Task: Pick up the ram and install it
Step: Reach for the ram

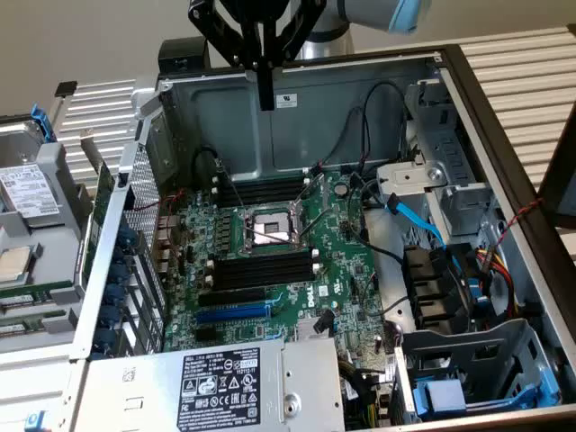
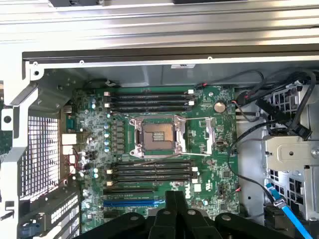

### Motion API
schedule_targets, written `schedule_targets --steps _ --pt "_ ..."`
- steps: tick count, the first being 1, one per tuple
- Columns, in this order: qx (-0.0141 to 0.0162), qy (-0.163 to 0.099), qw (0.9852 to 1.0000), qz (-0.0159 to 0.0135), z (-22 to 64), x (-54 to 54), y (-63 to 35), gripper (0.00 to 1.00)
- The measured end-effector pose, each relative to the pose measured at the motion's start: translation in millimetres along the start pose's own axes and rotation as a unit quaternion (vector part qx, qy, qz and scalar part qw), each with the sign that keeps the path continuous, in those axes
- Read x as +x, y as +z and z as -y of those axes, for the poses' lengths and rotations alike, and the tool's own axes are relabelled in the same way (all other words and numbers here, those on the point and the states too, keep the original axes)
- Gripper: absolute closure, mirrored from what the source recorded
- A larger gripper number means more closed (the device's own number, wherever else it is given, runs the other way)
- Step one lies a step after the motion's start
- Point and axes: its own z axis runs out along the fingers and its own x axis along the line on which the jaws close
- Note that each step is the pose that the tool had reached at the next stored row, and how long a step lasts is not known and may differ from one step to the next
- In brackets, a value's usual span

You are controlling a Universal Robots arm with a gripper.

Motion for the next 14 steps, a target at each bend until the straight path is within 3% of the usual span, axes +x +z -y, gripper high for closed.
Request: schedule_targets --steps 6,14 --pt "-0.0014 0.0 1.0 -0.0002 0.3 4.8 -0.2 0.89" --pt "-0.0046 0.0 1.0 -0.0003 2.3 33.0 -0.8 0.89"
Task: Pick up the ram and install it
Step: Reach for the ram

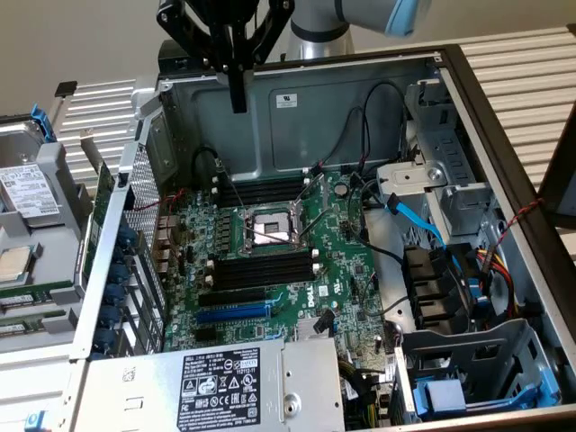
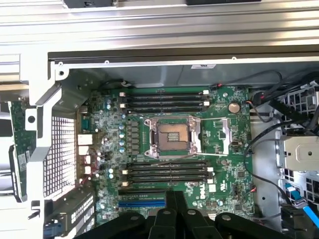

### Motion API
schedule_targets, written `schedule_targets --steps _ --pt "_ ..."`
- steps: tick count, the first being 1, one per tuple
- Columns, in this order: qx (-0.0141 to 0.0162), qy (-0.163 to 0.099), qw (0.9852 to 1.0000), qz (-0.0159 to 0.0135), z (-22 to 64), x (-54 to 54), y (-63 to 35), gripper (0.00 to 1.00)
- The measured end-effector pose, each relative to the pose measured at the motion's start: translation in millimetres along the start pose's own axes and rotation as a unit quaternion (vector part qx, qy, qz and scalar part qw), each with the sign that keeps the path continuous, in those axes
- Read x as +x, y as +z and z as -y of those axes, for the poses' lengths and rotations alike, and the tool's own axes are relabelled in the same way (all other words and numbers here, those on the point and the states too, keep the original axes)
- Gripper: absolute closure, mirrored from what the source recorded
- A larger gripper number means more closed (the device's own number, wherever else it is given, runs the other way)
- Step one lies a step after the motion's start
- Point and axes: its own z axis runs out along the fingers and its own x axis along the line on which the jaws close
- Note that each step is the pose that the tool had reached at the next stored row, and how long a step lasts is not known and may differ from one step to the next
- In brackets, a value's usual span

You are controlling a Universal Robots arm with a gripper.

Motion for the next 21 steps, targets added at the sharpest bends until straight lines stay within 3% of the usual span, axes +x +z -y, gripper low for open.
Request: schedule_targets --steps 3,9,11,14,21 --pt "-0.0054 0.0 1.0 -0.0006 0.9 9.8 -0.3 0.89" --pt "-0.0216 0.001 0.9998 -0.0047 4.0 35.9 -0.9 0.89" --pt "-0.0258 0.001 0.9997 -0.0055 5.1 45.0 -1.1 0.89" --pt "-0.0281 0.001 0.9996 -0.0059 6.2 58.4 -1.4 0.89" --pt "-0.0282 0.001 0.9996 -0.006 8.3 82.2 -1.7 0.89"
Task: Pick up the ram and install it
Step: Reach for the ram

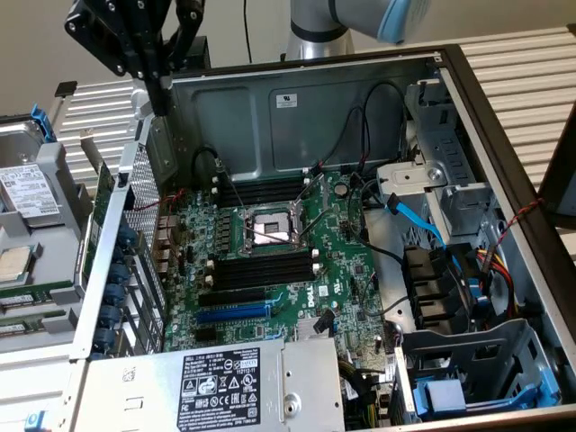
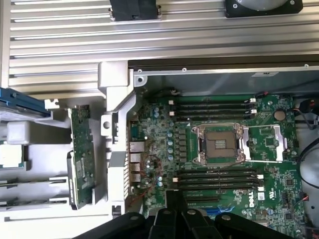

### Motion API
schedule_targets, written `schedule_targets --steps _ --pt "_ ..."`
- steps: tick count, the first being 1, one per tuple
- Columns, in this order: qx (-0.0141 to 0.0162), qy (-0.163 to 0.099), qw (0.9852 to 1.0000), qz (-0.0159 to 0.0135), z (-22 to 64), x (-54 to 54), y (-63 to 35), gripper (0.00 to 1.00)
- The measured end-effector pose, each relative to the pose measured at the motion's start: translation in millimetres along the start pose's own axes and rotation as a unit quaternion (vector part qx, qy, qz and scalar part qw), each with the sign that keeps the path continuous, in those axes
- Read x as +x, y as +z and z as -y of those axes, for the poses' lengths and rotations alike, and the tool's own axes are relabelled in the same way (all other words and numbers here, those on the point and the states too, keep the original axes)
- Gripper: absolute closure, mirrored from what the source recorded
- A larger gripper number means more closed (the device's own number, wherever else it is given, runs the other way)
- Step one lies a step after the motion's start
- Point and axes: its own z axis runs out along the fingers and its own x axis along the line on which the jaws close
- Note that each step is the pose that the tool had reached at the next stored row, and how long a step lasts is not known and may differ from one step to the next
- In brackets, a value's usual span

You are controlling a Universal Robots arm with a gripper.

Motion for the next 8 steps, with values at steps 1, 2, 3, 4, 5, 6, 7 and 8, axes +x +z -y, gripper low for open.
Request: schedule_targets --steps 1,2,3,4,5,6,7,8 --pt "-0.0001 0.0 1.0 0.0 0.5 4.6 -0.1 0.89" --pt "-0.0002 0.0 1.0 0.0 1.1 9.0 -0.2 0.89" --pt "-0.0005 0.0 1.0 -0.0002 1.8 13.5 -0.3 0.89" --pt "-0.0007 0.0 1.0 -0.0003 2.4 18.0 -0.4 0.89" --pt "-0.0008 0.0 1.0 -0.0004 2.9 22.6 -0.5 0.89" --pt "-0.0009 0.0 1.0 -0.0003 3.3 27.1 -0.6 0.89" --pt "-0.001 0.0 1.0 -0.0004 3.7 31.5 -0.6 0.89" --pt "-0.001 0.0 1.0 -0.0004 4.0 35.9 -0.6 0.89"
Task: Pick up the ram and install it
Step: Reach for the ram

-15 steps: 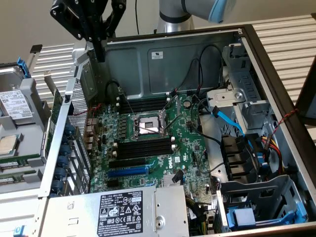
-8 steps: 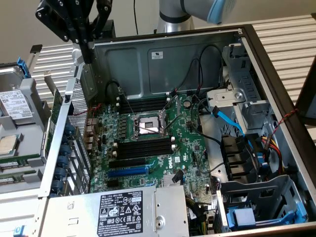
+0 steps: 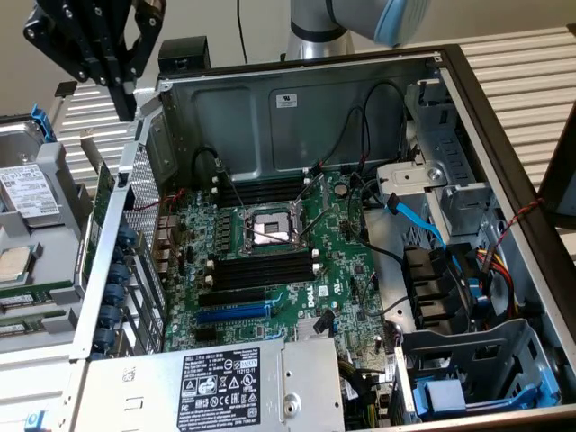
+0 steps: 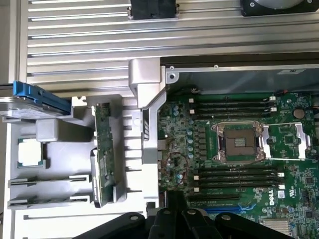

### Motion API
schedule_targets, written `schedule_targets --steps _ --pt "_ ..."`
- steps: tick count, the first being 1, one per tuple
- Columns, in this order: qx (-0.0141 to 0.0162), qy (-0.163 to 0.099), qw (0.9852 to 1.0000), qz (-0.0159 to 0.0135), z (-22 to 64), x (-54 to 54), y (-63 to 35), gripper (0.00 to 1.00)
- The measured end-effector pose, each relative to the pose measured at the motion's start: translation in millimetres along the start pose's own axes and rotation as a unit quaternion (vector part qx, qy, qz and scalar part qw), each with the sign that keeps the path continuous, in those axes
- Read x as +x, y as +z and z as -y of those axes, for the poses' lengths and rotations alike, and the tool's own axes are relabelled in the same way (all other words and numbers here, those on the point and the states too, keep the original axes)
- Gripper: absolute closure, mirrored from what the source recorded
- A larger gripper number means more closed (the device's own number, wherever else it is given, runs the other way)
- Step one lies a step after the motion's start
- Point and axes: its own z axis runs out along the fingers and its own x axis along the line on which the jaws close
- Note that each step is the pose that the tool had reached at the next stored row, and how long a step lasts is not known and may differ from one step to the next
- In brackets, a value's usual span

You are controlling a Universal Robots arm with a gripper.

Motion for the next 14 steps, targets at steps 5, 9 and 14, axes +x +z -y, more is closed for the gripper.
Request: schedule_targets --steps 5,9,14 --pt "0.0002 0.0 1.0 0.0 1.7 23.0 0.1 0.89" --pt "0.0011 0.0 1.0 0.0 3.0 40.9 0.5 0.89" --pt "0.0078 0.0 1.0 0.0005 4.8 63.1 2.2 0.89"
